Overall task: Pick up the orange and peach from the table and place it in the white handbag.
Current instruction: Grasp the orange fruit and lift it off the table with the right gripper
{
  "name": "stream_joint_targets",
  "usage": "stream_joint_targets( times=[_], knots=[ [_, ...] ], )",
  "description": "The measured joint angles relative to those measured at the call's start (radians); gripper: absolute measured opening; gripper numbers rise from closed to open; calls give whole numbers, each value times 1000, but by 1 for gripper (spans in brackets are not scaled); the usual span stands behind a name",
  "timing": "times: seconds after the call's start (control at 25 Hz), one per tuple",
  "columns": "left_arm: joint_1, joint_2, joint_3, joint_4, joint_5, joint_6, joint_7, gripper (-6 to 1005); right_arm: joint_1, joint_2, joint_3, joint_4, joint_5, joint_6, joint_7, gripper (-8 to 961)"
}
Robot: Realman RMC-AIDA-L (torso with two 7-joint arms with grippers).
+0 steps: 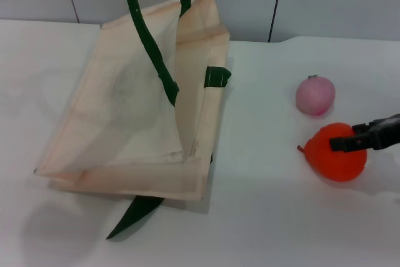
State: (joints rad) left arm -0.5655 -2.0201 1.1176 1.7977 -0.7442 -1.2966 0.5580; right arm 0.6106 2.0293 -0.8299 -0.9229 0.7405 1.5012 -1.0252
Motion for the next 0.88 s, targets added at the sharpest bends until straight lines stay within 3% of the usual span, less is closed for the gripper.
stream_joint_targets(
  times=[0.48,0.88],
  knots=[
    [-14,-2,-4,11,-3,0,-7,124,25,-7,-5,67,-7,-49,-1,843],
    [-3,-5,-3,37,-3,-1,-9,123,44,-8,-2,107,-135,-105,19,844]
  ],
)
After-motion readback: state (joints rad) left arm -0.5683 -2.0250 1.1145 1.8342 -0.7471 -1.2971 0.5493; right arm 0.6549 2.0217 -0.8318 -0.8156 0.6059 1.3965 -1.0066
